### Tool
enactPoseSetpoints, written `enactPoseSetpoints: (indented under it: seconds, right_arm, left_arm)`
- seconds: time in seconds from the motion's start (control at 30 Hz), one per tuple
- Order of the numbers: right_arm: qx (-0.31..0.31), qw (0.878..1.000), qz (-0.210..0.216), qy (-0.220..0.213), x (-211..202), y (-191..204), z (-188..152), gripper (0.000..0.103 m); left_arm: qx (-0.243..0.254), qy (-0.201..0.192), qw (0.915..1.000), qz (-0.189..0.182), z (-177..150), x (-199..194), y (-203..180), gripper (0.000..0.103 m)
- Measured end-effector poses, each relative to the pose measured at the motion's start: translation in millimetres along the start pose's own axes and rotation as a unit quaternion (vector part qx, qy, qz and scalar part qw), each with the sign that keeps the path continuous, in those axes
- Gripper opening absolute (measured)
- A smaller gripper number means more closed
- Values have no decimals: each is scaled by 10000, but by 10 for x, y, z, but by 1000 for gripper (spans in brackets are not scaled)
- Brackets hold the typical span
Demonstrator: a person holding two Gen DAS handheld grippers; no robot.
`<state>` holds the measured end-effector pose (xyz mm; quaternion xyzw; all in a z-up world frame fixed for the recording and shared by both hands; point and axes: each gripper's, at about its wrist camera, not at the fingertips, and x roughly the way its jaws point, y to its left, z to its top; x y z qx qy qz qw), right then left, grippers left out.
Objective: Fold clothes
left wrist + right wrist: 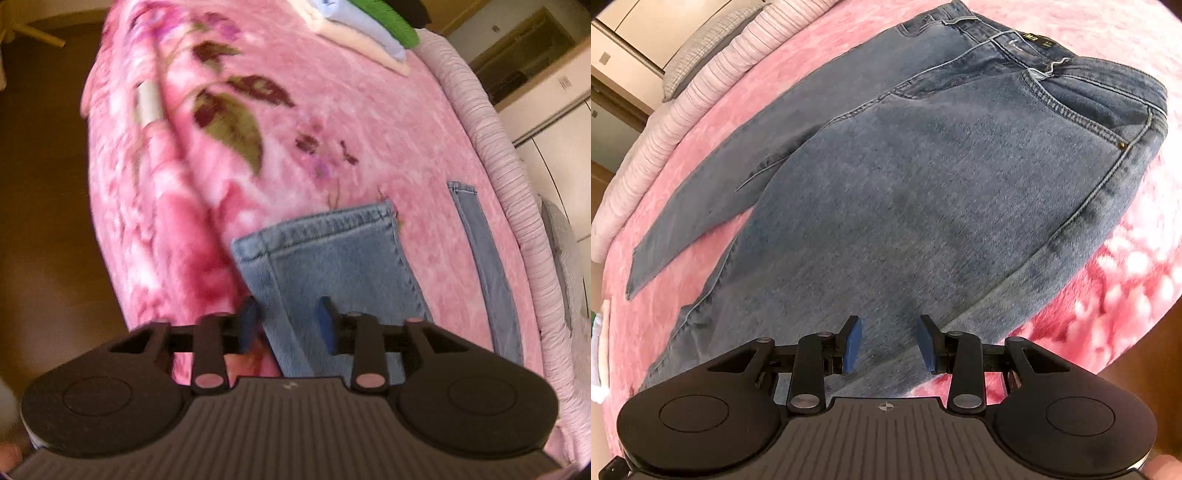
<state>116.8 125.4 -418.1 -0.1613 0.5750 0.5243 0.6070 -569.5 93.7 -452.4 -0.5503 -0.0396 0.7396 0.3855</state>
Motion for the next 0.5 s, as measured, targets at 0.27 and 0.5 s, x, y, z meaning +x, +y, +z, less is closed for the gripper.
enactPoseSetpoints:
  seconds: [0.27,0.5]
  right_arm:
    - [-134,9999,-45,8,-15,58,-91,37]
    - [-484,9964,-228,-660,-244,113,2,37]
  left_arm:
    - [1578,-233,9871,153,129,14,-20,9]
    - [1958,-542,9778,523,116,-252,-118,25]
